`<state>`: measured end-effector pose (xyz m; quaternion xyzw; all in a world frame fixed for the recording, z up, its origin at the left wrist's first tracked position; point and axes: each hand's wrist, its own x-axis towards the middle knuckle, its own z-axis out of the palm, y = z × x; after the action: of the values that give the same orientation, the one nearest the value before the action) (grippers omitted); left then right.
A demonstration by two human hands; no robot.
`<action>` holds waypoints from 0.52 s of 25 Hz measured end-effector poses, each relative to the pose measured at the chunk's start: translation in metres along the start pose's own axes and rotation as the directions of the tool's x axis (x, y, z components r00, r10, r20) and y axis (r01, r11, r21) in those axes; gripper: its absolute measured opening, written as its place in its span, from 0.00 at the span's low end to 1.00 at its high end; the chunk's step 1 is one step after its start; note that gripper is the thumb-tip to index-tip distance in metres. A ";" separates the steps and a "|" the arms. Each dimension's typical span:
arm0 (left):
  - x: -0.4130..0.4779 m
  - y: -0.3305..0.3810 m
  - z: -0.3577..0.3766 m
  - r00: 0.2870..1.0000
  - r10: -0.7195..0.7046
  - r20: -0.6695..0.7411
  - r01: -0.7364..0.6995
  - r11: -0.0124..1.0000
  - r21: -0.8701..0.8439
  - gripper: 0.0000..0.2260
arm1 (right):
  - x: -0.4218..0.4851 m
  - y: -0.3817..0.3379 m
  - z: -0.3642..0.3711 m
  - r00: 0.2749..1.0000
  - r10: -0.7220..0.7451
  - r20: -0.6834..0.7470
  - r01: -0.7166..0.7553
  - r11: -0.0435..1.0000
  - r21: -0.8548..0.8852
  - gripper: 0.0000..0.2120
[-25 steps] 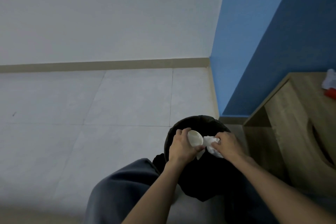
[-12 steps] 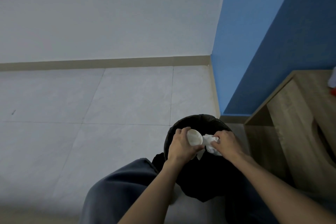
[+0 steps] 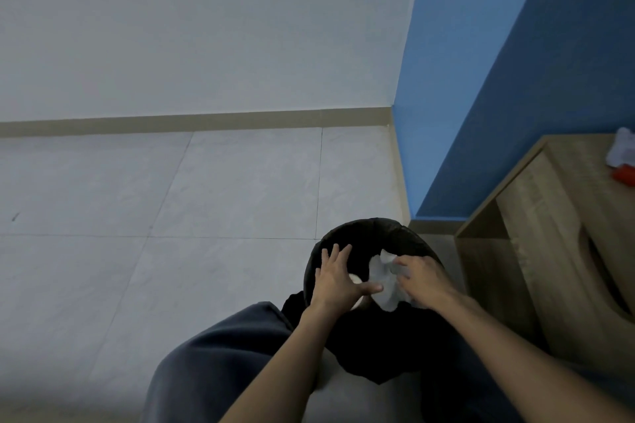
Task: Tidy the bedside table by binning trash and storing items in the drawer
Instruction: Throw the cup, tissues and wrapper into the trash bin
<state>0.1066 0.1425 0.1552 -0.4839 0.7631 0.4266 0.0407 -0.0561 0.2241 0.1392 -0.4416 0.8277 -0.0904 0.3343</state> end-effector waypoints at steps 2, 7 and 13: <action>-0.003 -0.010 0.005 0.995 -0.069 -0.067 0.073 0.996 0.052 0.42 | -0.002 0.009 0.008 0.997 0.035 -0.072 -0.034 0.999 0.009 0.18; -0.016 -0.045 0.028 0.899 -0.429 -0.081 0.397 0.881 -0.256 0.37 | -0.021 0.020 0.008 0.957 0.107 -0.269 -0.124 0.991 -0.047 0.21; -0.014 -0.077 0.058 0.797 -0.602 -0.043 0.518 0.719 -0.464 0.22 | -0.033 0.037 -0.077 0.729 0.036 -0.683 -0.172 0.976 -0.132 0.25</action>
<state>0.1530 0.1790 0.0780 -0.7277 0.4668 0.5024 -0.0126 -0.1169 0.2606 0.1968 -0.3603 0.9206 -0.1482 -0.0279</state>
